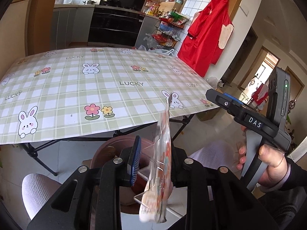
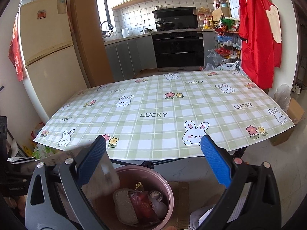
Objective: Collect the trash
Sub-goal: 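Open the left gripper over the pink bin to drop the white card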
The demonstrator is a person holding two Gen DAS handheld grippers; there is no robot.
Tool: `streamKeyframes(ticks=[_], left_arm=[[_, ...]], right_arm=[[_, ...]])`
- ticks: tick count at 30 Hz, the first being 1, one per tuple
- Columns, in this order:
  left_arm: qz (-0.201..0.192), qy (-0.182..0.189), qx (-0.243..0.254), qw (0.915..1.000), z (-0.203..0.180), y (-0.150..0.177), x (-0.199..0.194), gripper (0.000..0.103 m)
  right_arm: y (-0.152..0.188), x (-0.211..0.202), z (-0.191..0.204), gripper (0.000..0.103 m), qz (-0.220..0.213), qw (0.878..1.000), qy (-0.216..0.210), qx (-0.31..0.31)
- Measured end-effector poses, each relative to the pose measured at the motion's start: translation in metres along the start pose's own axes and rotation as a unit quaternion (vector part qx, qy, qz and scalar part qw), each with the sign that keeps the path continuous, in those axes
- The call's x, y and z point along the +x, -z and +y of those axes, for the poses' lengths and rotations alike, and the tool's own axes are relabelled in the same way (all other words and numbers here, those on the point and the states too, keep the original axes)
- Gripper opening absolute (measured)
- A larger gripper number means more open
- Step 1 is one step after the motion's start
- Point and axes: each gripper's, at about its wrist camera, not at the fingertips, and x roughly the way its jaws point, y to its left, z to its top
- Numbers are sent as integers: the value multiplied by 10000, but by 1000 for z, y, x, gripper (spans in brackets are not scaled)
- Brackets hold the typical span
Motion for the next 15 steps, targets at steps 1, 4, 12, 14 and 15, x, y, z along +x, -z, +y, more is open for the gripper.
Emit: streamKeyframes(ticks=[1,4,12,14,15], left_arm=[[41,20,12,10000,-1,1,2,26],[39,-11,-17,10000,0,3,3,43],[-241,-251,-313,9989,13,-4,-7,67],[-329,-377,-324,9982,15,-5,-11,74],[-374,-448,-337,9977,16,-6,-13,76]], right_arm=[[0,0,0,97,-4,10000,2,7],[0,0,-1,97,-4,10000,-5,14],[0,-1,-1,97,6,10000,4,7],[0,-1,-1,97,10,10000,15,5],[0,0,-1,97,14,10000,17,6]])
